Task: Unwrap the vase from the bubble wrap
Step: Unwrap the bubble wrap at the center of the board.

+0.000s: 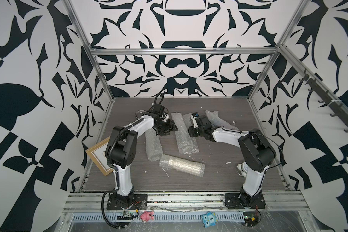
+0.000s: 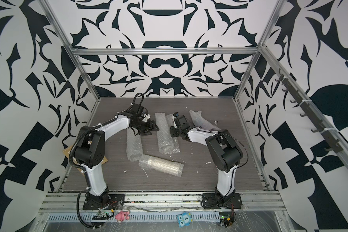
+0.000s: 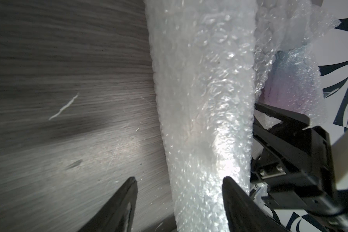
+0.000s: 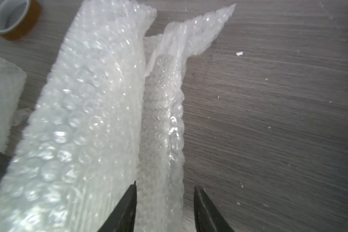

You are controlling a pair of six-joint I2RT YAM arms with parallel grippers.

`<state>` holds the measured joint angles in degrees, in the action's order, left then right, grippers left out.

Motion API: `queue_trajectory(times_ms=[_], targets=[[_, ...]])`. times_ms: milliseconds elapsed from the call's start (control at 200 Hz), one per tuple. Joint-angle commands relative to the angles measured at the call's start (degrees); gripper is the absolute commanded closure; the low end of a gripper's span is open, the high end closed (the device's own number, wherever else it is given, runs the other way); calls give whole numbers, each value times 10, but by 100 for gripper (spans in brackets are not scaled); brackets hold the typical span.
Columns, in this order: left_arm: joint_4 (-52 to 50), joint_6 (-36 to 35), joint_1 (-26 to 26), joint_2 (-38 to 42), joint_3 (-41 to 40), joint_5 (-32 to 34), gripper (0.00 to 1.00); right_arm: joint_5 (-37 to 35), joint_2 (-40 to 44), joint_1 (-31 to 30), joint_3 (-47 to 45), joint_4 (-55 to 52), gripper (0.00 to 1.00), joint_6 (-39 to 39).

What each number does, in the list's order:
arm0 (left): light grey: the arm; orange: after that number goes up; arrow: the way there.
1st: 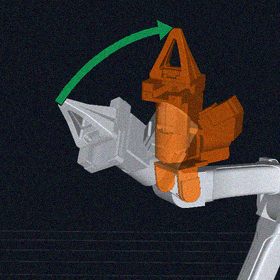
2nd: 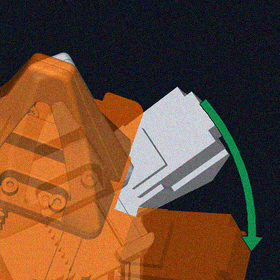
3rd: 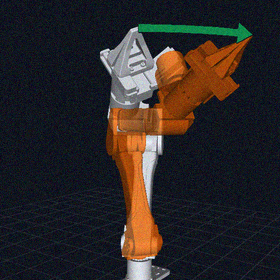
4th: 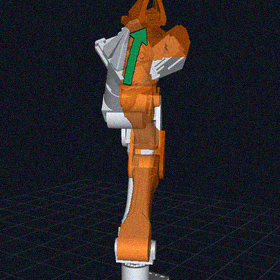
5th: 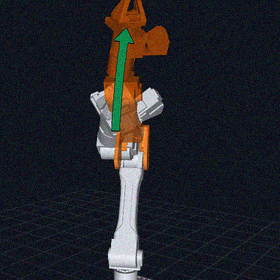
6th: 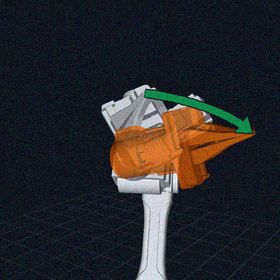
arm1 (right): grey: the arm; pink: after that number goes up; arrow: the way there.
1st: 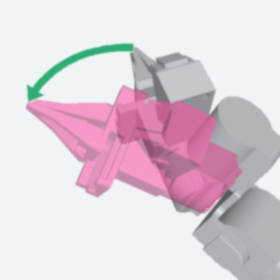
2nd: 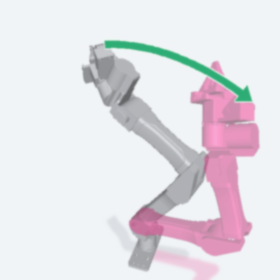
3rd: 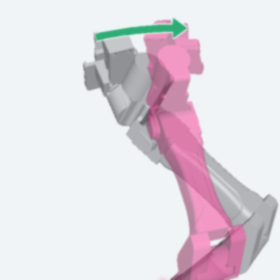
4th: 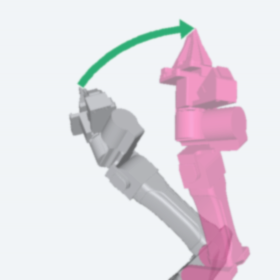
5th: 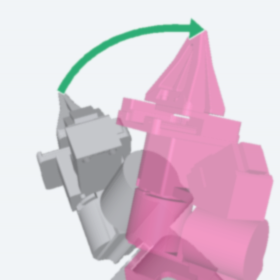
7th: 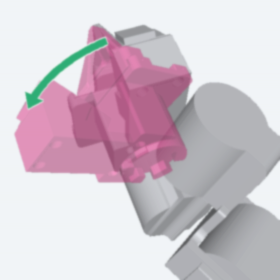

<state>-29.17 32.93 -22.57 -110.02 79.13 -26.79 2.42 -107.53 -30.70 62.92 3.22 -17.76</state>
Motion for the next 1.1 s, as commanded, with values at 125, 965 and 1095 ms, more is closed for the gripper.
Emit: queue_trajectory(times_ms=[125,965,1095], targets=[[-7,-6,2,13,-1,0,29,59,-17,25,38,-11,56,7],[-7,0,-13,-27,32,-12,27,116,47,145,-11,-42,96,29],[-13,-4,-13,-33,40,-13,27,92,53,145,3,-82,72,41]])
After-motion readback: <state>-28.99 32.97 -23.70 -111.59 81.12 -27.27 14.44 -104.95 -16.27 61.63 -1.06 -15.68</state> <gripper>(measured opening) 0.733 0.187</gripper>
